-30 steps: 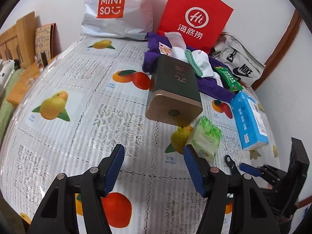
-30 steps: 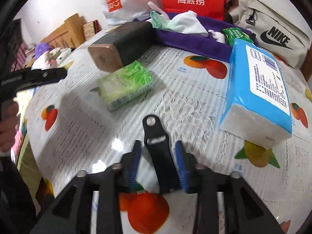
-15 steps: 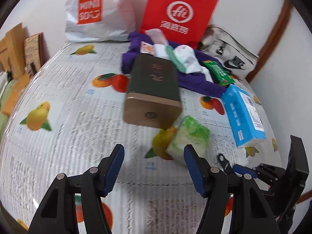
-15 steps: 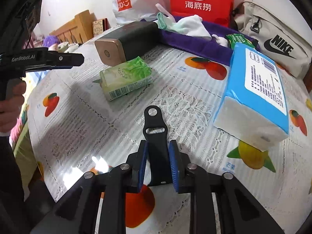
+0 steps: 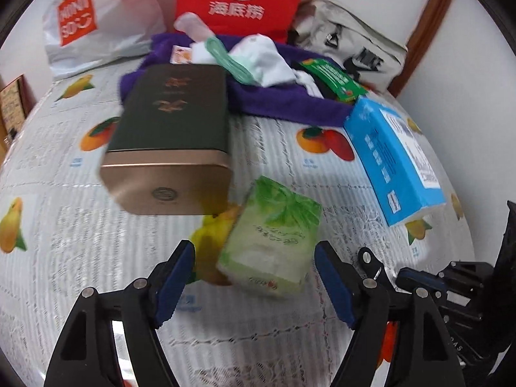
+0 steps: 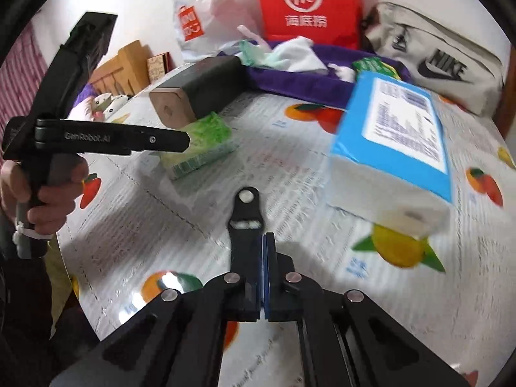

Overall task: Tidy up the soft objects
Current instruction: 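Grasp the green tissue pack with the left gripper, then carry the green tissue pack over the purple towel with left gripper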

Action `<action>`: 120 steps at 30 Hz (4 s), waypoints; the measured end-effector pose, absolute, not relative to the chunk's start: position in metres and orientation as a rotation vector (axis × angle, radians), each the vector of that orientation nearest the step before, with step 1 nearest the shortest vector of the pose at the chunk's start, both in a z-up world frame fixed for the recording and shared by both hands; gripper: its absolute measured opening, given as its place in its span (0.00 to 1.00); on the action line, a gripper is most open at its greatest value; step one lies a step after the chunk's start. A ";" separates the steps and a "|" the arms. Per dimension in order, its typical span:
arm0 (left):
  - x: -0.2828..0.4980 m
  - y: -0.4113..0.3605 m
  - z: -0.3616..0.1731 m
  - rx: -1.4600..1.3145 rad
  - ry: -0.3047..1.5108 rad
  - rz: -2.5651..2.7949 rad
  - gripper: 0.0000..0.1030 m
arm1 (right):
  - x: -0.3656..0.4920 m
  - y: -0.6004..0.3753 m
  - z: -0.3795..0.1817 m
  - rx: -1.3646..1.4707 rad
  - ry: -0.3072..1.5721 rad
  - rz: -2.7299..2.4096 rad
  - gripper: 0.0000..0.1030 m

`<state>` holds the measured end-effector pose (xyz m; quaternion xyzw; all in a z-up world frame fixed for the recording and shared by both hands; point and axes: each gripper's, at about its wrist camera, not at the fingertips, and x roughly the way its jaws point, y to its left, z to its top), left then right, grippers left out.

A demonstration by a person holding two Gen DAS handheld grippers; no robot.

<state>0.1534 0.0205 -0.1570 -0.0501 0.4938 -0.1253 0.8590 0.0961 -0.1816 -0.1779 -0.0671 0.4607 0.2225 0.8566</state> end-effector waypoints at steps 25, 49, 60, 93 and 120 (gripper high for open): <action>0.151 0.005 -0.167 0.040 0.968 -0.231 0.50 | 0.091 -0.159 -0.181 -0.164 0.941 0.472 0.20; 0.117 0.048 -0.118 -0.122 0.906 -0.153 0.49 | 0.080 -0.201 -0.121 -0.099 0.836 0.371 0.20; 0.133 0.062 -0.092 -0.171 0.881 -0.117 0.49 | 0.103 -0.203 -0.090 -0.091 0.779 0.379 0.20; 0.241 0.078 -0.060 -0.222 0.853 -0.073 0.49 | 0.235 -0.201 -0.061 -0.069 0.723 0.388 0.20; 0.339 0.078 -0.063 -0.226 0.870 -0.064 0.50 | 0.346 -0.203 -0.067 -0.076 0.725 0.357 0.20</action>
